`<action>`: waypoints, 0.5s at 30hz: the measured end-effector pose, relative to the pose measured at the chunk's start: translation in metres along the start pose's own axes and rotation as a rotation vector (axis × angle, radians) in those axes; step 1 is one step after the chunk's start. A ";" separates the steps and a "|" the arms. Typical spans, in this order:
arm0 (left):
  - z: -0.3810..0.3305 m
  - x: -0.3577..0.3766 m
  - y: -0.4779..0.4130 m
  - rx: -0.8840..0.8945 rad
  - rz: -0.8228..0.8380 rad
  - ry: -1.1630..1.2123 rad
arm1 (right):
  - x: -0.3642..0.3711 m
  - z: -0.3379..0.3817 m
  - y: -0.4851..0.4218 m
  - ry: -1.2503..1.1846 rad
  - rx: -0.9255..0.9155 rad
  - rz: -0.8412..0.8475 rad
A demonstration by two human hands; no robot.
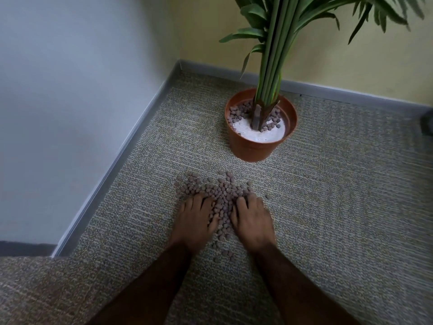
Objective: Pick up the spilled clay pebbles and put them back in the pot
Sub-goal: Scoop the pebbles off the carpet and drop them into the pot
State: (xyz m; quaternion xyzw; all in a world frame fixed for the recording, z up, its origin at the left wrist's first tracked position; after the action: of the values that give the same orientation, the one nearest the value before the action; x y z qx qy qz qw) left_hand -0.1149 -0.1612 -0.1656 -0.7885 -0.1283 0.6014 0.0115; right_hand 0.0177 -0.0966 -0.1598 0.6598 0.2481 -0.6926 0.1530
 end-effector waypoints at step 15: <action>0.026 -0.021 -0.027 -0.266 -0.114 0.329 | 0.002 -0.070 -0.015 -0.993 0.713 0.015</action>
State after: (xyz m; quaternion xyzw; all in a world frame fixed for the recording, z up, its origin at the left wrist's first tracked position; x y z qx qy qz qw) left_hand -0.1497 -0.1430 -0.1482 -0.8621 -0.2471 0.4409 -0.0378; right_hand 0.0686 -0.0455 -0.1602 0.2704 -0.1047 -0.9567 0.0251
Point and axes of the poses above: each hand's wrist, its own y-axis away from the middle knuckle, its own x-axis out of the palm, z = x × y, the point moved 10 cm from there along -y, towards the middle knuckle, and after that the axes turned 9 degrees about y, right-handed, at the moved point
